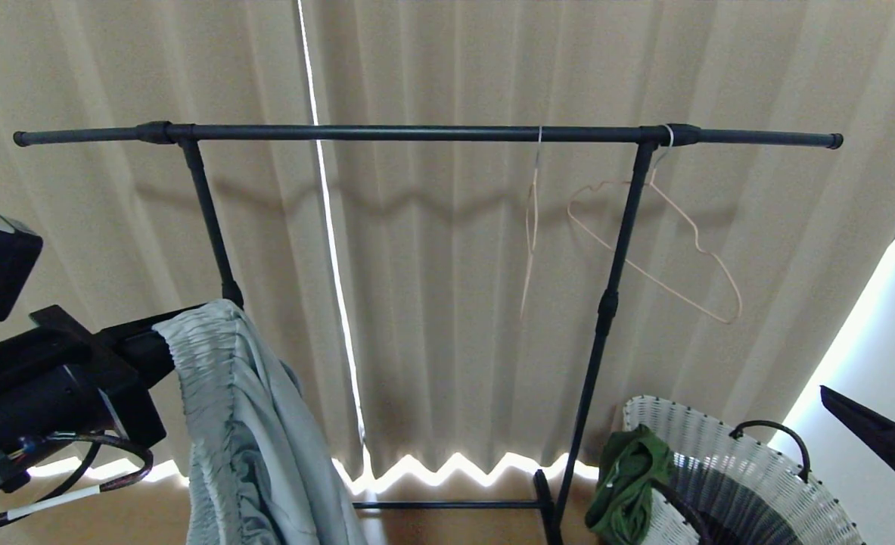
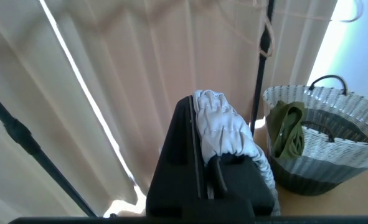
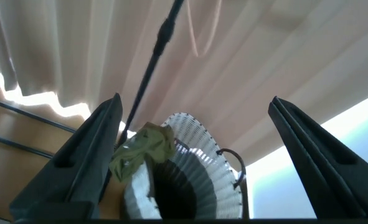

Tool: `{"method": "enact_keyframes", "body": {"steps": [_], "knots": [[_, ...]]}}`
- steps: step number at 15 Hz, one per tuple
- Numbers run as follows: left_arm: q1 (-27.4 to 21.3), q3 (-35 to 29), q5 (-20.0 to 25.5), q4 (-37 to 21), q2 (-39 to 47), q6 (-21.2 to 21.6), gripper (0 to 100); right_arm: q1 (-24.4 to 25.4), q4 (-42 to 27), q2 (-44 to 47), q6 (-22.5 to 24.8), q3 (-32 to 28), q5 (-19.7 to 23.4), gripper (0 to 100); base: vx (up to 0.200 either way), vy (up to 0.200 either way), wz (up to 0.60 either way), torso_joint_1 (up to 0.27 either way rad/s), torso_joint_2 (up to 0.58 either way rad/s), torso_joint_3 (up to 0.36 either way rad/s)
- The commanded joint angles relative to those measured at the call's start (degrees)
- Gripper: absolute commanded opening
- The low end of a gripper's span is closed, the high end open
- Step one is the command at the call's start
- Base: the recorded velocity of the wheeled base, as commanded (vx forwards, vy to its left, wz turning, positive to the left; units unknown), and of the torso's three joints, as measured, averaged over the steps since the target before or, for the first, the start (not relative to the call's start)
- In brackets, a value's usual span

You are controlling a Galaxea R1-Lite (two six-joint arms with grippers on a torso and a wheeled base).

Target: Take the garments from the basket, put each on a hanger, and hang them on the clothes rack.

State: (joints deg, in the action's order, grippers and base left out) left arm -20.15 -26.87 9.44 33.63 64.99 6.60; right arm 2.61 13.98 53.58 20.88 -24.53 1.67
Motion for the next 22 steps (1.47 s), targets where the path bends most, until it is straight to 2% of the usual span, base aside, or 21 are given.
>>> {"method": "enact_keyframes", "body": {"steps": [1, 4, 13, 19, 22], "knots": [[-0.1, 0.0, 0.1, 0.1, 0.0, 0.0, 0, 0.0, 0.0, 0.2, 0.0, 0.0, 0.0, 100, 0.000, -0.200, 0.00, 0.012, 0.00, -0.002], [-0.1, -0.1, 0.1, 0.3, 0.0, 0.2, 0, 0.0, 0.0, 0.2, 0.0, -0.2, 0.0, 100, 0.000, -0.200, 0.00, 0.006, 0.01, 0.002], [-0.1, 1.5, 0.1, 0.0, -2.5, 0.3, 0, 0.3, -0.4, 0.1, -0.1, -0.3, 0.4, 100, 0.000, 0.000, 0.00, 0.000, 0.00, 0.000], [-0.1, 2.2, 0.1, 0.0, -2.5, 0.3, 0, 0.4, -0.6, 0.1, -0.1, -0.4, 0.4, 100, 0.200, 0.000, 0.00, 0.005, 0.00, 0.006], [1.6, 2.5, 0.2, 0.0, -2.2, 0.3, 0, 0.6, -0.6, 0.0, -0.7, -0.8, 0.4, 100, 0.200, 0.000, 0.00, -0.002, 0.00, 0.001]]}}
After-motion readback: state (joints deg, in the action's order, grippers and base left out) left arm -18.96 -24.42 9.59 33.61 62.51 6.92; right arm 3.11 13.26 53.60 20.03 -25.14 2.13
